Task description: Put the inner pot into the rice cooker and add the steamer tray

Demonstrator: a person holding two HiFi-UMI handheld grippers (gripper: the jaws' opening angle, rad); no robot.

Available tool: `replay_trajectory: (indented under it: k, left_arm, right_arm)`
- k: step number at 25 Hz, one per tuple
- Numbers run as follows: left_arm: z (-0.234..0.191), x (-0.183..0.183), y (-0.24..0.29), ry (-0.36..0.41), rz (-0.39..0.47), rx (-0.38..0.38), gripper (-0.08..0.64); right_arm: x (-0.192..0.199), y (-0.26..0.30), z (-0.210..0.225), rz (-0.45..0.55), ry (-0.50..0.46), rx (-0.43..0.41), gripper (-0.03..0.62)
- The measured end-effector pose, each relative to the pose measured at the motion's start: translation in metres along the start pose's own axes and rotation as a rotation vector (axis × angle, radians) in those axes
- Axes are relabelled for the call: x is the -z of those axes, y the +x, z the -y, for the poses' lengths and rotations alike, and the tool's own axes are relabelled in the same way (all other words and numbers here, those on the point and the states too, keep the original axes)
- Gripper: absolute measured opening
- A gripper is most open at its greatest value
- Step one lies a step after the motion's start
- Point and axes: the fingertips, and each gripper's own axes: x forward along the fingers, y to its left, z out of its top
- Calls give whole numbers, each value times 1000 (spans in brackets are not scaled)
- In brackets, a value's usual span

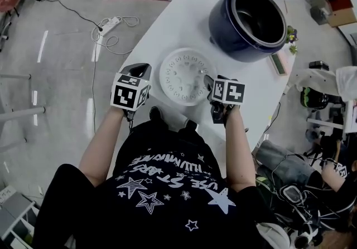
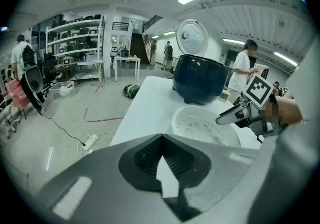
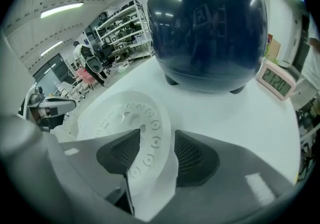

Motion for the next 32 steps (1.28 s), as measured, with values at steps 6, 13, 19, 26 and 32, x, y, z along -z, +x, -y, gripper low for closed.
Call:
replay_trajectory:
  k: [6,13,19,26,32]
  left_arm:
    - [-5,1,1,-5,-13,55,3]
    - [-10,6,2,26,-29,81,3]
    - [-13,9,-3,35,-31,96,3]
    - [-12,3,-5,43,-18,112,3]
    - [-8,-11,-8,58,7,123,3]
  right_arm:
    - [3,4,5,-17,28,64,191]
    - [6,12,13,-31,55,124,85]
    - [4,8,11,-14,95,86,66]
    - [-8,-7,3,46,92,63,58]
    - [-17,-30,-5,93,85,35,58]
